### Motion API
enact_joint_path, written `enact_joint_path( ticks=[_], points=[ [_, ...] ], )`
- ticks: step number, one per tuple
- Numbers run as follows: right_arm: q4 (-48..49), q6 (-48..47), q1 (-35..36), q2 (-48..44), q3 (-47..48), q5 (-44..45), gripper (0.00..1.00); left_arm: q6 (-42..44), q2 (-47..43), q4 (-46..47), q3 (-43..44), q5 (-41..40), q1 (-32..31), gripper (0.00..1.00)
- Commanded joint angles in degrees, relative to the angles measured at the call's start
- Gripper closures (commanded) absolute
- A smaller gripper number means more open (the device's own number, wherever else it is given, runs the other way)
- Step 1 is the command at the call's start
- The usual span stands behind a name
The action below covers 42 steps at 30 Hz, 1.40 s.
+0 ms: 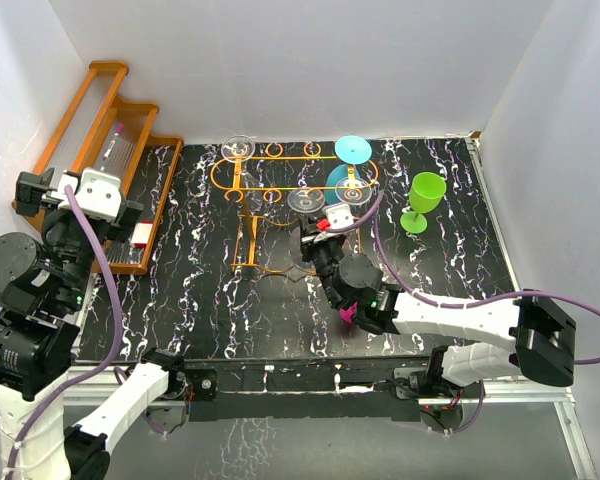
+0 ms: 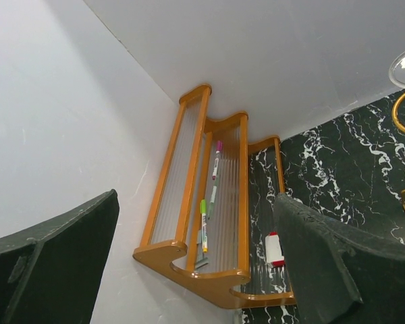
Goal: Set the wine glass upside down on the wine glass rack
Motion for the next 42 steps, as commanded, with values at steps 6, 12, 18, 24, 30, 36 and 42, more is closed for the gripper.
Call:
enact_joint_path(
  ticks=[6,12,18,24,30,36,42],
  points=[
    [3.6,-1.2,-0.4,-4.3,1.9,4.1,0.92,0.2,-1.5,0.4,-1.8,-0.3,-0.4,0.04],
    [3.5,-2.4,-1.6,-3.3,2.9,4.6,0.92,0.9,-1.8,0.8,-1.9,-1.1,-0.3,0.03],
    [3.0,-1.5,-2.4,-2.1,3.7,4.1,0.92,0.8,-2.5,0.7,-3.2,-0.8,-0.3,0.03],
    [2.6,-0.9,-2.4,-1.0,4.7,2.2,0.92,0.8,-3.0,0.7,-3.8,-0.6,-0.3,0.03],
    [3.3,-0.7,-2.4,-0.7,4.3,1.2,0.92,0.8,-3.7,0.4,-4.9,-0.2,-0.3,0.03],
    [2.0,0.2,-2.4,0.5,5.3,1.9,0.92,0.8,-3.9,0.5,-5.2,-0.2,-0.3,0.03],
    [1.9,0.2,-2.4,3.2,7.6,5.3,0.92,0.8,-4.2,0.5,-5.4,-0.1,-0.4,0.03]
  ],
)
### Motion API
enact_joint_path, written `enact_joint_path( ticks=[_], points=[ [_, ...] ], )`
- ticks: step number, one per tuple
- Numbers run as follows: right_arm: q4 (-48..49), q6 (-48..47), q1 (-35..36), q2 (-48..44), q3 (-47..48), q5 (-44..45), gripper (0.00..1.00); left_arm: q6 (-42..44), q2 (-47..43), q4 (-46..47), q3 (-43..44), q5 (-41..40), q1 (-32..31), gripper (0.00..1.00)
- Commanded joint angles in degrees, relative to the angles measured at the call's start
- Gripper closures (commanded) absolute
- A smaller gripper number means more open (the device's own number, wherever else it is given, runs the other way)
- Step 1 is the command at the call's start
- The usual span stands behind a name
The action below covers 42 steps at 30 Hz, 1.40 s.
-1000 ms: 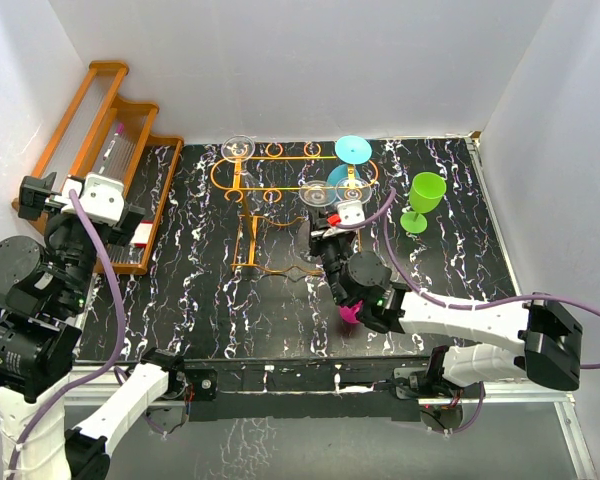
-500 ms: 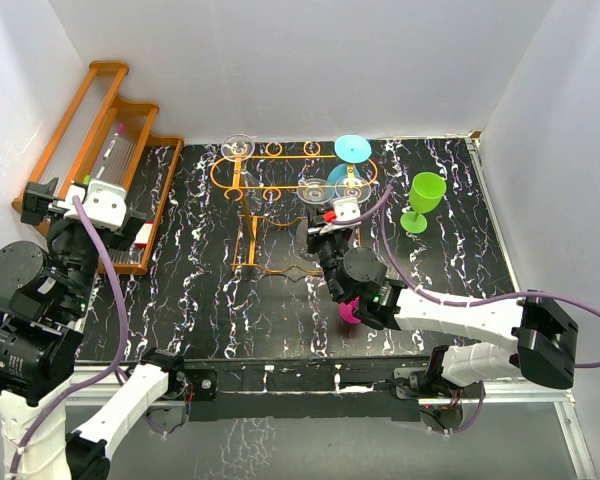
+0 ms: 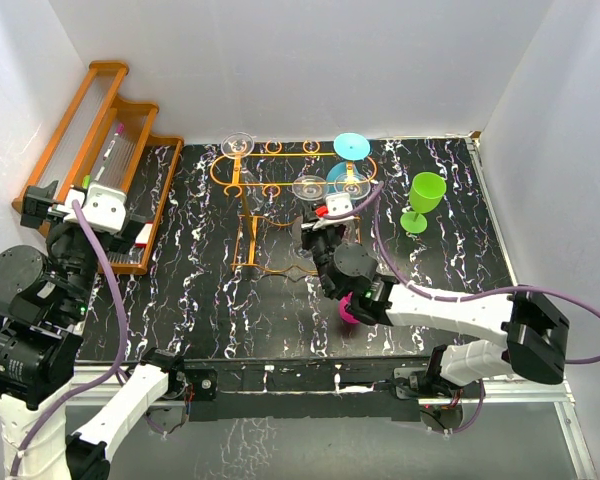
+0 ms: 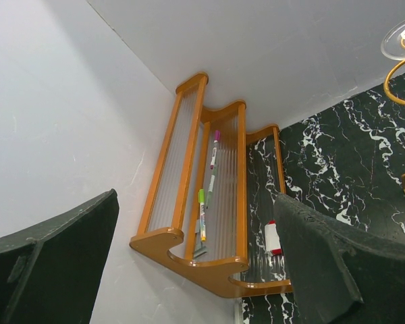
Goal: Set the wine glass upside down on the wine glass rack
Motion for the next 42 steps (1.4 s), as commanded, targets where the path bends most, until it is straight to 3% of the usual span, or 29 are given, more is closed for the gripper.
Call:
enact_joint_path(
  ticks=[1,29,42],
  points=[
    [3.1,0.4,-0.1,1.6,4.4,3.0,0.92,-0.1,-0.4,0.4,-0.5,0.1,-0.4,0.03],
    [0.3,1.1,0.4,-2.3,3.3,6.0,0.92,-0.3,-2.5,0.0,-1.5,1.1,-1.0,0.03],
    [-1.8,1.2,1.2,0.7,6.6,4.7,0.92,-0.3,-3.9,-0.2,-2.1,1.3,-1.9,0.03]
  ],
)
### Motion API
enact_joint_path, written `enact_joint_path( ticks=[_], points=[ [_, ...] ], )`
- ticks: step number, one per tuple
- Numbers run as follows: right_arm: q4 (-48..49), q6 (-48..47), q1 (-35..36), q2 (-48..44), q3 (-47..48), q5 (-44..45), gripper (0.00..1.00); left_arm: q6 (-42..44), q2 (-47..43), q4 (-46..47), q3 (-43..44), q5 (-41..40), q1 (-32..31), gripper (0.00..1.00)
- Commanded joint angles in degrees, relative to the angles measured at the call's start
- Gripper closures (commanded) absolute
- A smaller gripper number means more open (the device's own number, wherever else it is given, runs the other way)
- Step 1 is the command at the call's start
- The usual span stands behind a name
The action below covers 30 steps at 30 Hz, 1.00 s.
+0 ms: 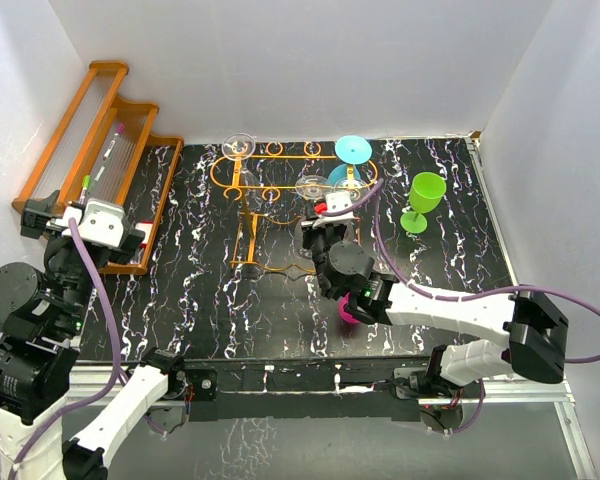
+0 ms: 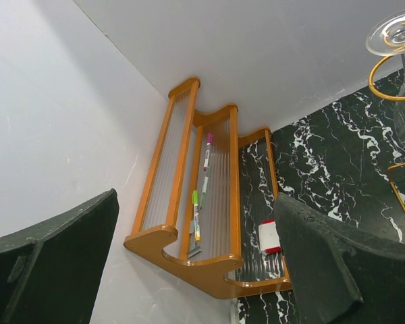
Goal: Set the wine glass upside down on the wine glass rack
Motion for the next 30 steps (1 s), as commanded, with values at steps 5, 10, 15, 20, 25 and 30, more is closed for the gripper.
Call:
enact_joint_path(
  ticks=[5,10,15,20,25,30],
  points=[
    [-0.4,2.0,0.5,2.0,6.0,-0.4,0.92,-0.2,-0.9,0.5,-0.3,0.4,-0.6,0.03],
    [-1.6,3.5,0.5,2.3,6.2,0.4,0.92,0.0,-1.1,0.6,-0.2,0.3,-1.0,0.03],
    [-3.4,6.0,0.5,2.0,6.1,2.4,0.85,0.0,-1.4,0.4,-0.3,0.5,-1.1,0.03],
    [-3.8,6.9,0.5,2.6,5.6,3.2,0.83,0.2,-2.1,0.4,-0.3,1.1,-1.9,0.03],
    [-3.6,7.2,0.5,3.6,5.3,3.1,0.83,0.7,-3.6,0.6,-1.9,1.1,-3.4,0.03],
    [-3.1,7.0,0.5,3.6,4.7,3.4,0.71,1.3,-4.6,0.9,-3.4,0.5,-4.0,0.03]
  ],
)
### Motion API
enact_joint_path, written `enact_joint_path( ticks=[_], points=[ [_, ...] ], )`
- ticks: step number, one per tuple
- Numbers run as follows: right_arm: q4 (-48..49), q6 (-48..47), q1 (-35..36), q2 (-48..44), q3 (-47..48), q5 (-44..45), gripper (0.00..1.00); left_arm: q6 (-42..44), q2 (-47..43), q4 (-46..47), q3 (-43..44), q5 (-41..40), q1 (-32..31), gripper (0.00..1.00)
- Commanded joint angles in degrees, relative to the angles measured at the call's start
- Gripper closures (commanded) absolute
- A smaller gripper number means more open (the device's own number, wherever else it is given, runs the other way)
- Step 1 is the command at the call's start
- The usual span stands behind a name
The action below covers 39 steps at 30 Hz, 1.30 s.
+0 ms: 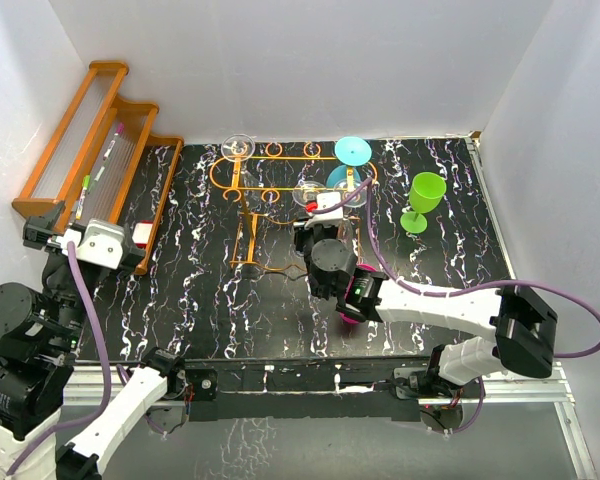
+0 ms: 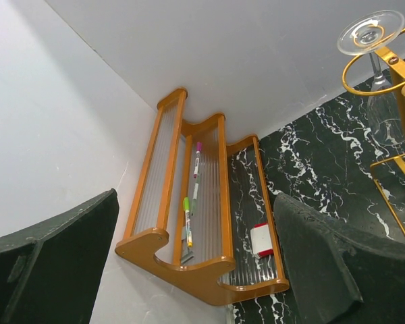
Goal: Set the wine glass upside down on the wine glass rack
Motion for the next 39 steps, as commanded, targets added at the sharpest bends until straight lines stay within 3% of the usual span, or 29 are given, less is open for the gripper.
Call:
enact_joint_path(
  ticks=[1,6,13,25,32,39],
  points=[
    [2.9,0.8,0.2,-0.7,1.7,1.2,0.69,0.8,-0.5,1.3,-1.0,-0.4,-0.6,0.03],
    [2.6,0.9,0.2,-1.8,1.0,1.4,0.68,0.7,-0.4,1.2,-0.7,-0.2,-0.4,0.03],
    [0.3,2.4,1.3,-5.3,-0.4,1.1,0.55,0.4,0.0,0.0,0.2,0.8,0.3,0.03],
    [-8.4,6.5,5.2,-14.3,-4.4,-0.7,0.52,-1.3,4.3,-7.5,7.5,8.8,1.1,0.03],
    [-13.6,7.7,6.6,-25.1,-8.9,-7.8,0.54,-4.8,12.5,-11.9,15.0,15.8,1.2,0.03],
    [-20.9,5.5,6.6,-37.4,-12.4,-15.4,0.52,-7.9,29.5,-13.2,30.7,18.6,1.3,0.03]
  ],
)
